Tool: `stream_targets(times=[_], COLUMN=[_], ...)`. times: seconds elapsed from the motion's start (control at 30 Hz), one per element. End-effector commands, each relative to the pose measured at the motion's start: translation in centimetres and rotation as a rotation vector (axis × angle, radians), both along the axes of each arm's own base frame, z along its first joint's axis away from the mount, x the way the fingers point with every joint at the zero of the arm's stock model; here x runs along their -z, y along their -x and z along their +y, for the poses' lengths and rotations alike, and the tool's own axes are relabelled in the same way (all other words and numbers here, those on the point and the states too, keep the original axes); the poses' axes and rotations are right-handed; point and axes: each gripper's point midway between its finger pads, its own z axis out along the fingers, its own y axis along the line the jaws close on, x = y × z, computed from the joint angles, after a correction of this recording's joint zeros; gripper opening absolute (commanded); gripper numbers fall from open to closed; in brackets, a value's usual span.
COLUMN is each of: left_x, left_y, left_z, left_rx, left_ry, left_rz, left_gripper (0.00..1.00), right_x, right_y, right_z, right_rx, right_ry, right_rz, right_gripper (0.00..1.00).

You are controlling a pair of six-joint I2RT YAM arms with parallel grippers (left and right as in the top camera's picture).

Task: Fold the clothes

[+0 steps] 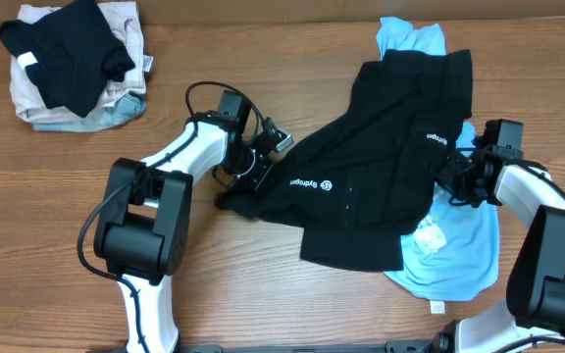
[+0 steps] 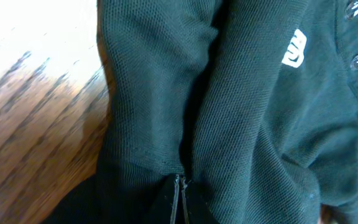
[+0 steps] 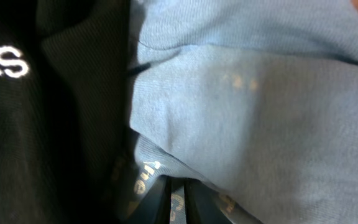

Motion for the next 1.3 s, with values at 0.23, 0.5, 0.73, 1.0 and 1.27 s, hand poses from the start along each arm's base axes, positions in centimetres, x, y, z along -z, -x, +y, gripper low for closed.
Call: stream_targets(times=[0.23, 0.5, 0.73, 1.0, 1.27], left_x=[6.8, 7.1, 7.3, 3.2, -8.9], left_y=[-2.1, -3.9, -4.2, -5.8, -11.8], left_z=[7.3, 15.5, 20.7, 22.3, 17.6], left_rx=[-0.362, -0.636, -0.748, -0.768, -0.629], left_ry=[-0.317, -0.390, -0.458, -0.467, -0.396], left_rz=[0.087, 0.126, 0.124, 0.161, -0.012], left_gripper=[0.04, 0.05, 0.09, 0.41, 0.91], right_x=[6.2, 3.4, 2.5, -7.9, -13.3], right_y=[3.5, 6.9, 7.4, 0.3, -5.0], right_z=[-8.3, -23.0, -24.8, -23.0, -9.4], right_rx=[0.294, 0.741, 0.791, 0.549, 0.065], right_ry=[0.101, -0.019, -0.040, -0.129, -0.136], right_rz=[0.146, -0.095, -0.133, -0.288, -0.201], right_gripper=[0.12, 0.22, 0.41, 0.77, 0.88])
